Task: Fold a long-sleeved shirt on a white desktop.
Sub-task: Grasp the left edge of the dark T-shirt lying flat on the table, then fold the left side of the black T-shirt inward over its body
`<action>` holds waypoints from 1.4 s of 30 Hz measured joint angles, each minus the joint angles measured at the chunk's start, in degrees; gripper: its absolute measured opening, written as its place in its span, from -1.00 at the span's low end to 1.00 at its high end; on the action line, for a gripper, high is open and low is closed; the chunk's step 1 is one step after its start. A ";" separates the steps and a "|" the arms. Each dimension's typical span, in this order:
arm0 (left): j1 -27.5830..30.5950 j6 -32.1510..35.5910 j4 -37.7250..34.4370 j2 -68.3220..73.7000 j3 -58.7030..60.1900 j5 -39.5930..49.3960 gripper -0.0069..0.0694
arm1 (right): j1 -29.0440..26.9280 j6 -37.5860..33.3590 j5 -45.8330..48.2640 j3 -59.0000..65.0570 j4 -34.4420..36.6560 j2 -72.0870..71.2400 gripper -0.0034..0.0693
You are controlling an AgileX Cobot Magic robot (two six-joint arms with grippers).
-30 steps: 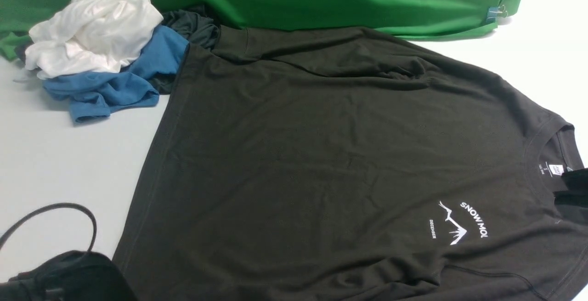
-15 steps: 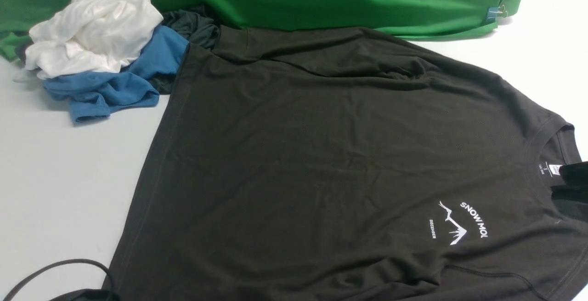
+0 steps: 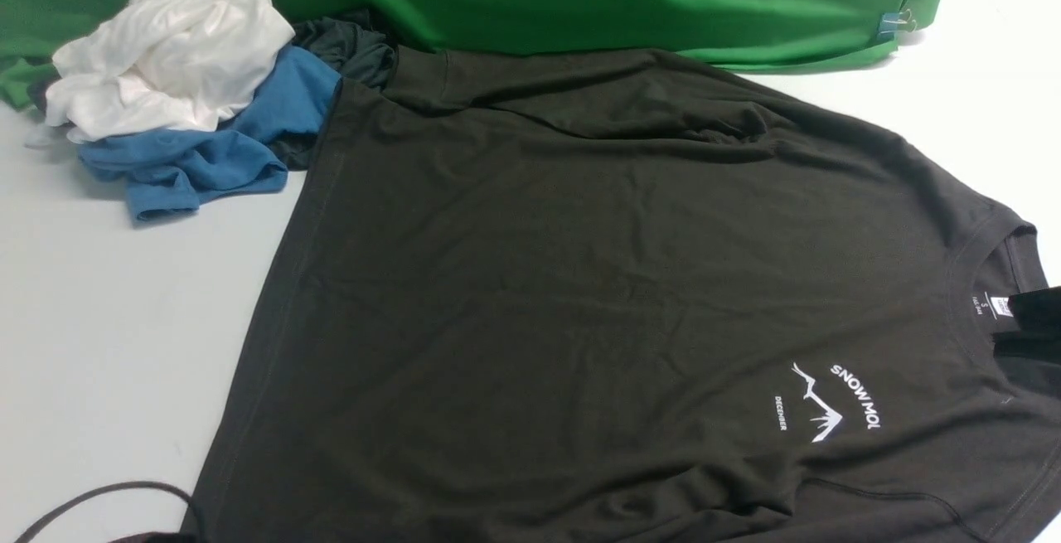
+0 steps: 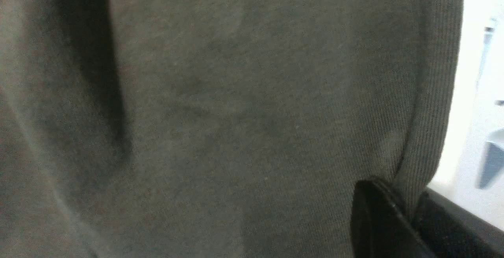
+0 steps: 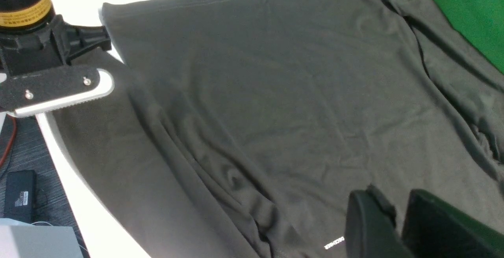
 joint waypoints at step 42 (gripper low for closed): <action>40.02 0.09 -0.84 22.04 -41.88 3.13 -0.73 | 0.00 2.59 -2.23 0.07 -0.24 7.49 -0.43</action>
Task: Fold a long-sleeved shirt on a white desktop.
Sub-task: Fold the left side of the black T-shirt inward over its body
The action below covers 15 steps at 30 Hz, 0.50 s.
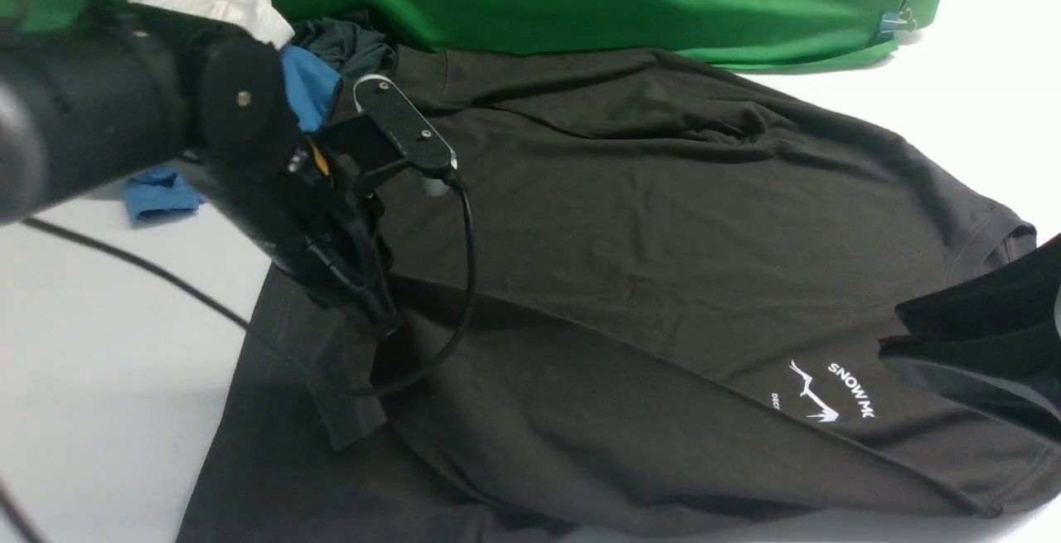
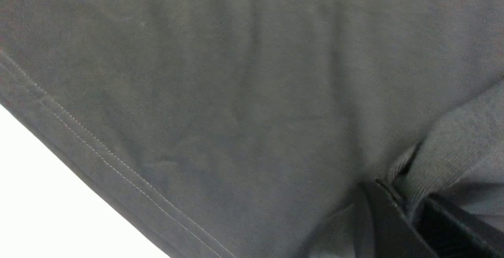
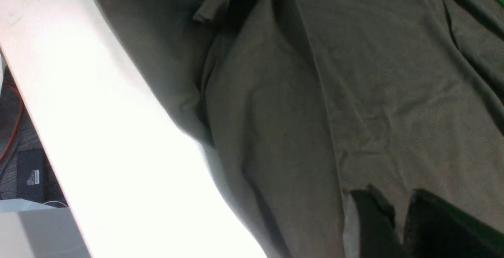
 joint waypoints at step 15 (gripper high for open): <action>0.17 -2.95 15.91 5.20 -1.66 -10.99 0.45 | 0.00 1.28 -0.23 0.05 3.43 0.00 -0.43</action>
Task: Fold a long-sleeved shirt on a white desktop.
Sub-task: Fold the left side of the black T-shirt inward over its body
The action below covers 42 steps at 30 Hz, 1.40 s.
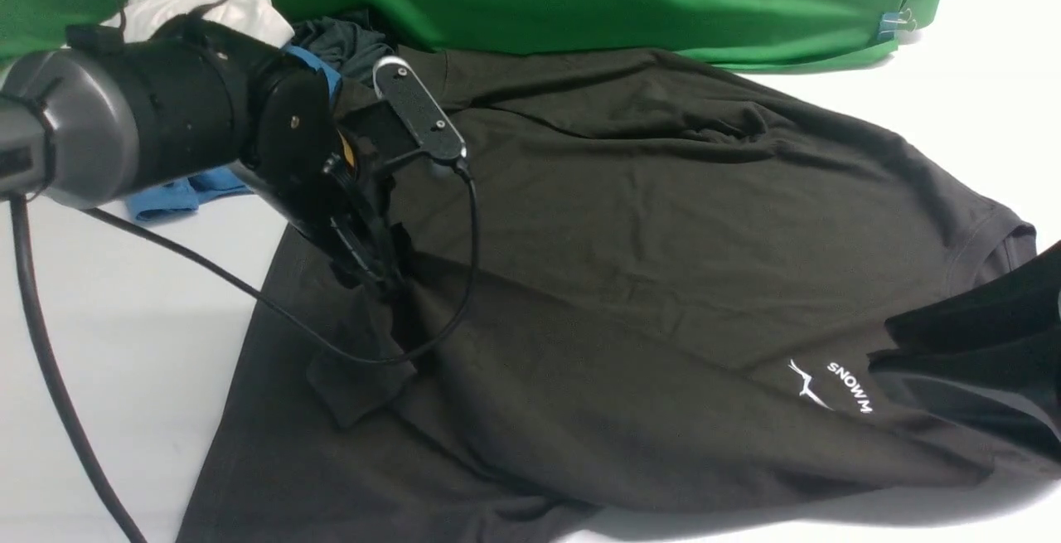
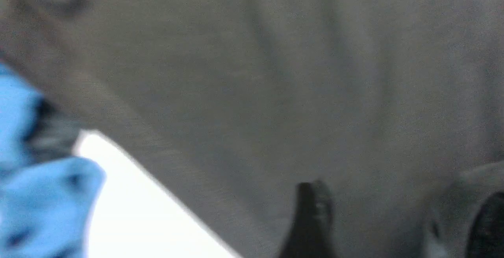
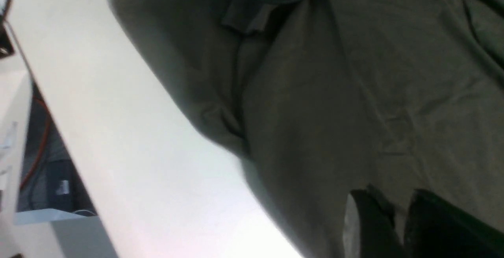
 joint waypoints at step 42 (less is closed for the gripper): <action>-0.69 -9.44 -14.29 -4.03 1.57 6.71 0.46 | 0.00 8.58 -4.09 3.32 -0.84 5.83 -0.36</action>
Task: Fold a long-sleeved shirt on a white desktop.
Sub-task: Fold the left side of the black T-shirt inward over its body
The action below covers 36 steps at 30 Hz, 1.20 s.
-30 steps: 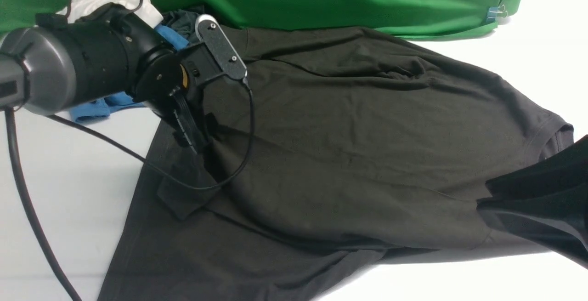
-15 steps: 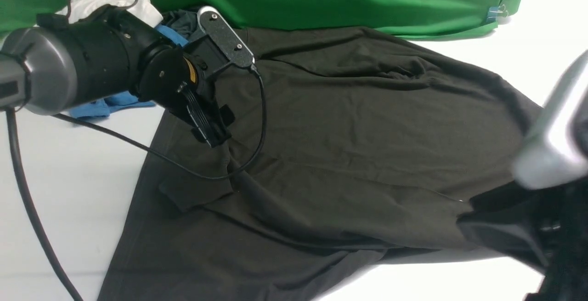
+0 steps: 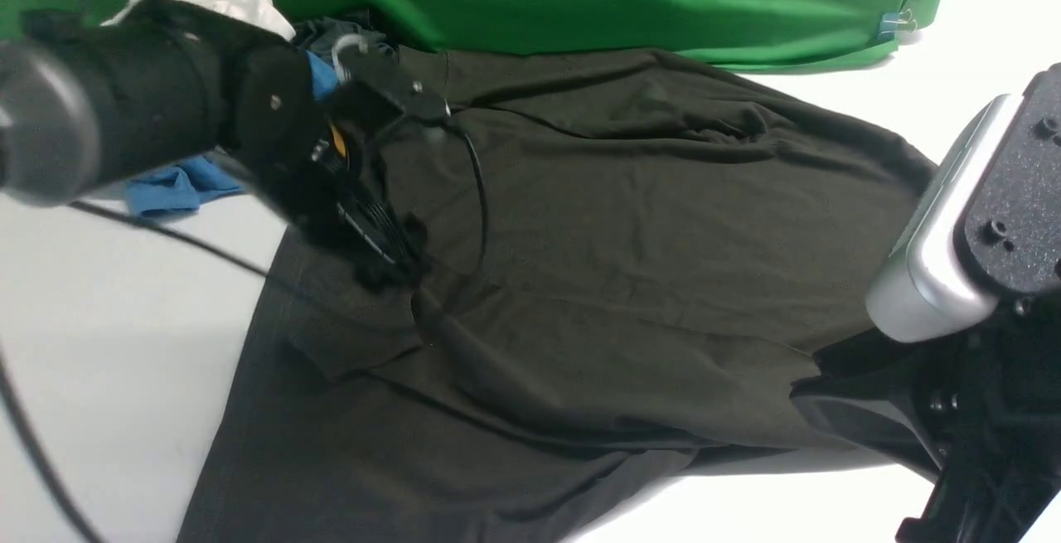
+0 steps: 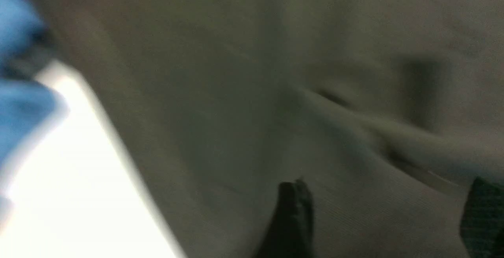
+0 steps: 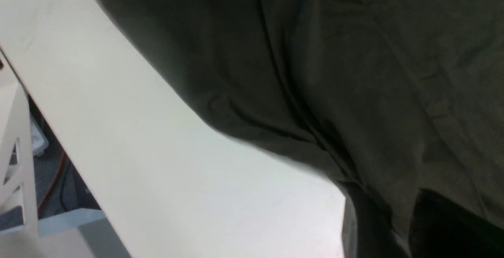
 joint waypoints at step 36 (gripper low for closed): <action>0.31 2.71 0.44 7.68 7.43 -14.36 -0.69 | 0.00 -1.67 -0.61 0.00 1.04 0.00 -0.36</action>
